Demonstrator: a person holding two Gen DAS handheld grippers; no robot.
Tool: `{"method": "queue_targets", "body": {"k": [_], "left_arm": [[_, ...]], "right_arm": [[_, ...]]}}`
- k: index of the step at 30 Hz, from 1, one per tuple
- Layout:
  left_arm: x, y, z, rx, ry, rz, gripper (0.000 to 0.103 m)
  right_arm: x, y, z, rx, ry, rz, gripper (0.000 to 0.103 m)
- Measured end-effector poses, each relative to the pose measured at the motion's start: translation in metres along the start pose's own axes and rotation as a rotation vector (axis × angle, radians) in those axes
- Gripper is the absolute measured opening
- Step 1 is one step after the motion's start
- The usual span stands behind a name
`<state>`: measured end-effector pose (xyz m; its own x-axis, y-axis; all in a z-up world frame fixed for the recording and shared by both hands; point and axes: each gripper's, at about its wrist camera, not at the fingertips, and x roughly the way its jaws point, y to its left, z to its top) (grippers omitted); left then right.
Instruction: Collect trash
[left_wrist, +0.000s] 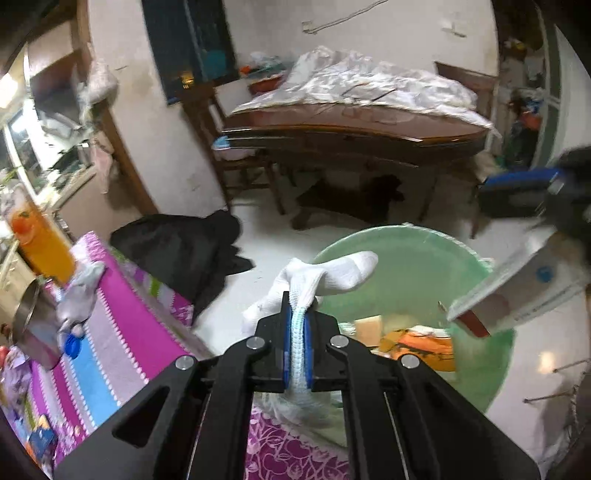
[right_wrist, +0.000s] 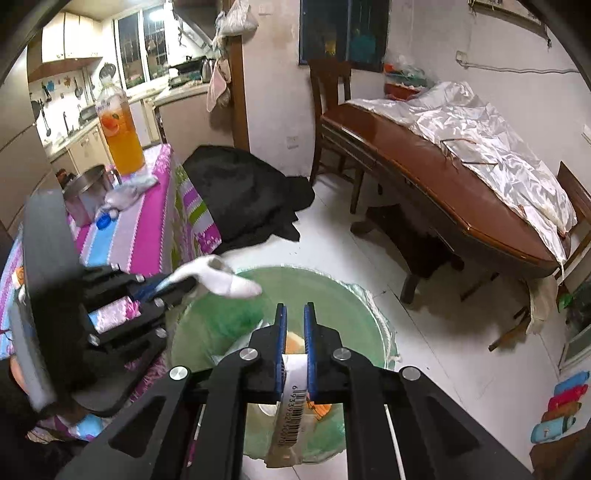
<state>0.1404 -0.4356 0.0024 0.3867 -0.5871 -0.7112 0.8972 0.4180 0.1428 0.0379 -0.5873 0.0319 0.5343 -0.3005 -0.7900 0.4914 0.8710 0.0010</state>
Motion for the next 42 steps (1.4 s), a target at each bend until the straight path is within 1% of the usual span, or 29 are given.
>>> {"method": "queue_targets", "body": {"k": [2, 3, 6, 12, 15, 16, 17, 19, 20, 21, 23, 29, 33, 37, 42], "left_arm": [[-0.001, 0.003, 0.003, 0.007, 0.014, -0.078, 0.004], [0.0, 0.002, 0.005, 0.022, 0.027, -0.129, 0.004], [0.002, 0.003, 0.007, 0.035, 0.028, -0.185, 0.004], [0.007, 0.003, 0.005, 0.027, 0.04, -0.165, 0.004], [0.005, -0.006, 0.006, 0.062, 0.027, -0.138, 0.006], [0.006, -0.009, 0.006, 0.072, 0.03, -0.13, 0.007], [0.006, -0.011, 0.007, 0.075, 0.031, -0.127, 0.014], [0.007, -0.013, 0.009, 0.077, 0.034, -0.121, 0.047], [0.007, -0.012, 0.01, 0.074, 0.03, -0.116, 0.066], [0.006, -0.011, 0.01, 0.074, 0.021, -0.119, 0.066], [0.003, -0.011, 0.01, 0.083, 0.017, -0.114, 0.066], [0.0, -0.013, 0.007, 0.107, 0.0, -0.074, 0.066], [-0.002, -0.011, 0.005, 0.097, -0.008, -0.061, 0.066], [-0.004, -0.013, 0.002, 0.103, -0.018, -0.04, 0.066], [-0.009, -0.01, -0.006, 0.09, -0.034, -0.006, 0.066]], "right_arm": [[0.004, -0.001, -0.004, 0.006, 0.011, -0.005, 0.01], [0.004, -0.002, -0.004, 0.012, 0.011, -0.001, 0.01], [0.001, -0.003, -0.003, 0.024, -0.006, 0.009, 0.01], [-0.004, -0.002, 0.003, 0.02, -0.018, 0.028, 0.01], [-0.005, -0.001, 0.006, 0.023, -0.02, 0.034, 0.01], [-0.005, 0.0, 0.007, 0.02, -0.016, 0.034, 0.01], [-0.004, 0.0, 0.007, 0.023, -0.012, 0.035, 0.01], [0.001, -0.002, 0.007, 0.035, 0.015, 0.034, 0.011], [0.004, -0.004, 0.008, 0.038, 0.03, 0.041, 0.02], [0.005, -0.005, 0.008, 0.043, 0.038, 0.037, 0.026], [0.005, -0.004, 0.008, 0.032, 0.03, 0.021, 0.026], [0.009, -0.008, 0.005, 0.046, 0.038, 0.028, 0.026], [0.013, -0.008, 0.002, 0.036, 0.049, 0.018, 0.026], [0.019, -0.01, -0.002, 0.048, 0.065, 0.026, 0.027], [0.026, -0.01, -0.015, 0.059, 0.073, 0.025, 0.027]]}}
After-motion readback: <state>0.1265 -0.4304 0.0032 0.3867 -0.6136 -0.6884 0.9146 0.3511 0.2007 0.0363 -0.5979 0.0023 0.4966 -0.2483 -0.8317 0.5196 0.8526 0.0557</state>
